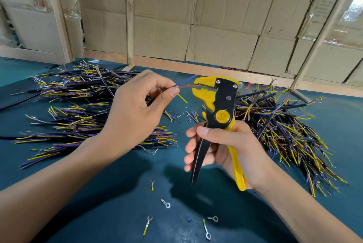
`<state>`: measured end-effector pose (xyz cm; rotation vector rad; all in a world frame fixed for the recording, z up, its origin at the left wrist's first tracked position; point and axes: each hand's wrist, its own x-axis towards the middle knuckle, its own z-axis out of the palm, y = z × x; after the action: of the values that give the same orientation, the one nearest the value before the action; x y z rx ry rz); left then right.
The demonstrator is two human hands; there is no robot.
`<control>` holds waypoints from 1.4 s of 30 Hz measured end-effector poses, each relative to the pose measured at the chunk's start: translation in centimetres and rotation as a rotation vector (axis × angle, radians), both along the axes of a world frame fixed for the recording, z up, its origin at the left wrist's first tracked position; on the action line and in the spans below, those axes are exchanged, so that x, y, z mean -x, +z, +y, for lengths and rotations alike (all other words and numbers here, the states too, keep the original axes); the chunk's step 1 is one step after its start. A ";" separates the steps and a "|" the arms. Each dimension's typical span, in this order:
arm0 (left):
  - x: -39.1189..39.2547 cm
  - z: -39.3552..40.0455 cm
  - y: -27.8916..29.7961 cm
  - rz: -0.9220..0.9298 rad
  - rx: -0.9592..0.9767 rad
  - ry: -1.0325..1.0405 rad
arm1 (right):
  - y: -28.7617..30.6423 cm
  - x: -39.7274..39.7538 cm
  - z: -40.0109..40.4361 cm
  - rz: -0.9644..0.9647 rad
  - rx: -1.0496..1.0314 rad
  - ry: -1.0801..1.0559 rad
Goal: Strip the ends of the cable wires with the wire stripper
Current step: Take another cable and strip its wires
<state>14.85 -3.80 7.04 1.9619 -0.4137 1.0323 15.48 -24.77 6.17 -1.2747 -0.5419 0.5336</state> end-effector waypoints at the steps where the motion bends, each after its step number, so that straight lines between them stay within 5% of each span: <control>1: 0.0 0.0 0.0 -0.003 -0.009 0.008 | 0.0 0.0 0.0 0.001 0.008 0.007; 28: -0.4 0.0 -0.3 -0.070 -0.059 -0.030 | 0.5 1.2 0.6 0.065 0.056 -0.135; 33: -0.2 0.6 0.1 -0.212 -0.197 0.090 | 0.5 0.8 0.8 0.105 -0.137 -0.006; 42: -0.3 1.5 0.0 -0.319 -0.354 0.065 | 0.3 1.0 0.7 0.072 -0.067 0.062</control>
<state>15.12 -2.29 7.08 2.1308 -0.7557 1.3976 14.50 -24.04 6.46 -1.1742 -0.5363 0.6061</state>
